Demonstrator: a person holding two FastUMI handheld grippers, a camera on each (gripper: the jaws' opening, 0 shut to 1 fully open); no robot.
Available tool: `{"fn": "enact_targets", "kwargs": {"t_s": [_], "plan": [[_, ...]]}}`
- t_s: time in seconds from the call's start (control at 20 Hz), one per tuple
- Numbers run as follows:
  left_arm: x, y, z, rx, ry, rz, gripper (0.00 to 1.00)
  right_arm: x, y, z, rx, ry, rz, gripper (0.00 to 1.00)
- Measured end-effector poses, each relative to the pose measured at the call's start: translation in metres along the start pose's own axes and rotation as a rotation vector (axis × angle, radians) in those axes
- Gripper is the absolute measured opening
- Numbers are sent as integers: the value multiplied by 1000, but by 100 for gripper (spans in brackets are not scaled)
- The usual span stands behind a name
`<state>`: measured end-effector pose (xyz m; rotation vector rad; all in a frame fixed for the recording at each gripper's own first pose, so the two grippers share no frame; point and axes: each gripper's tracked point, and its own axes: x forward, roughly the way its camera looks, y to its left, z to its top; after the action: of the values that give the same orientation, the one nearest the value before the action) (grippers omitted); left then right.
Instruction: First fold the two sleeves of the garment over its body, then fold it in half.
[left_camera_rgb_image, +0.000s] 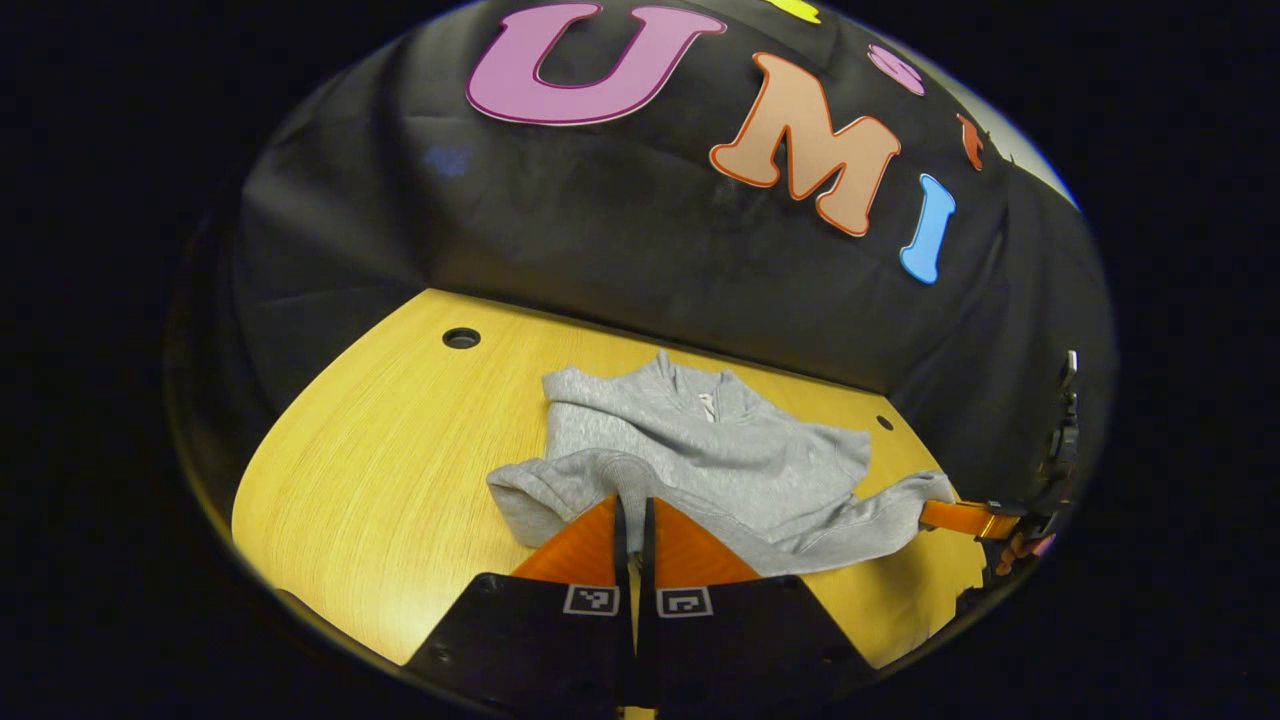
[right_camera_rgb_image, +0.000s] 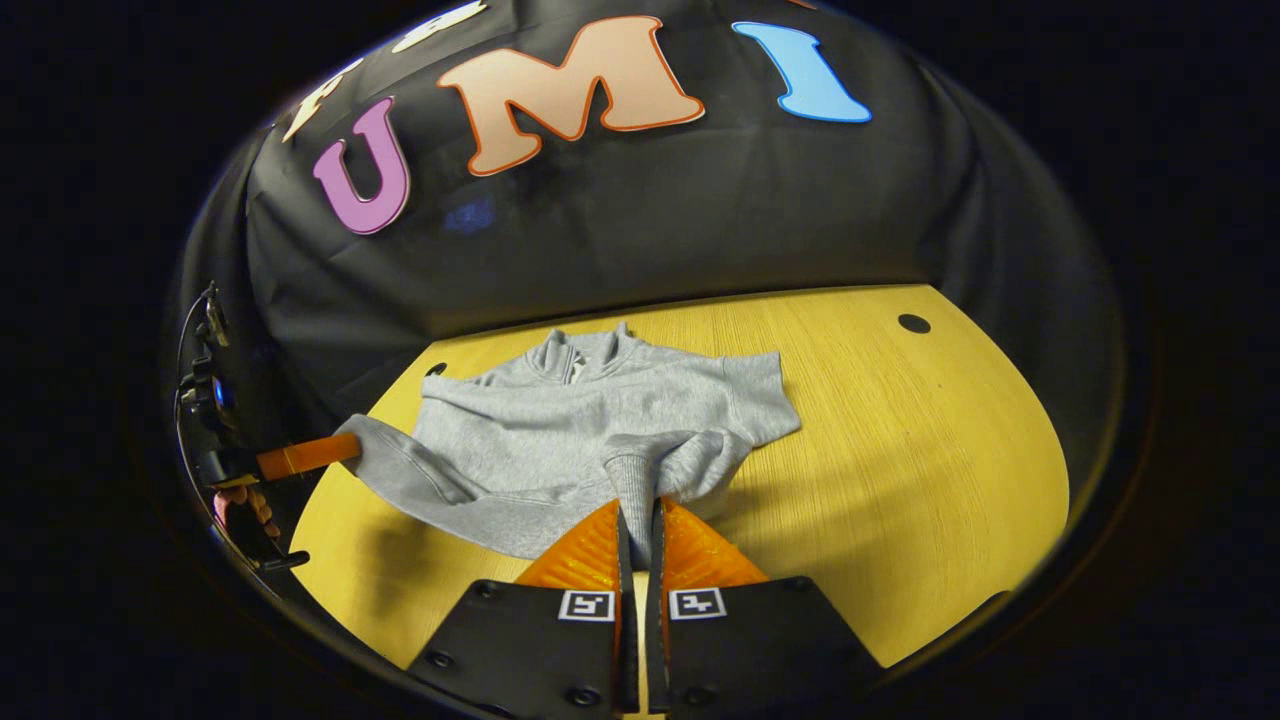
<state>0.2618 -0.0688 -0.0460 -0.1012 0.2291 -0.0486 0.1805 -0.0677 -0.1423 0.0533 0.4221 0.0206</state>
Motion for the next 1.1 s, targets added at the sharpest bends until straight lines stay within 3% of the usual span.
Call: {"fn": "enact_targets", "kwargs": {"t_s": [0.2, 0.45, 0.6, 0.8, 0.85, 0.9, 0.95, 1.0, 1.1], "plan": [[49, 10, 1, 18, 31, 29, 0, 48, -4, 14, 3, 18, -24, 5], [95, 29, -27, 57, 115, 84, 0, 103, -16, -10, -13, 108, -67, 4], [110, 34, -38, 54, 134, 91, 1, 115, -16, -11, -1, 107, -67, 8], [111, 38, -35, 84, 119, 78, 12, 110, -12, -8, 51, 110, -43, 19], [110, 37, -31, 104, 122, 71, 15, 109, -14, -4, 62, 104, -46, 24], [109, 35, -29, 126, 123, 65, 19, 105, -12, 3, 74, 90, -30, 36], [105, 31, -24, 149, 121, 53, 32, 98, -6, 10, 89, 70, -8, 47], [100, 26, -18, 172, 107, 48, 39, 91, -3, 20, 93, 40, 3, 74], [87, 15, 7, 225, 48, 56, 73, 73, -1, 36, 83, -1, 14, 93]]}}
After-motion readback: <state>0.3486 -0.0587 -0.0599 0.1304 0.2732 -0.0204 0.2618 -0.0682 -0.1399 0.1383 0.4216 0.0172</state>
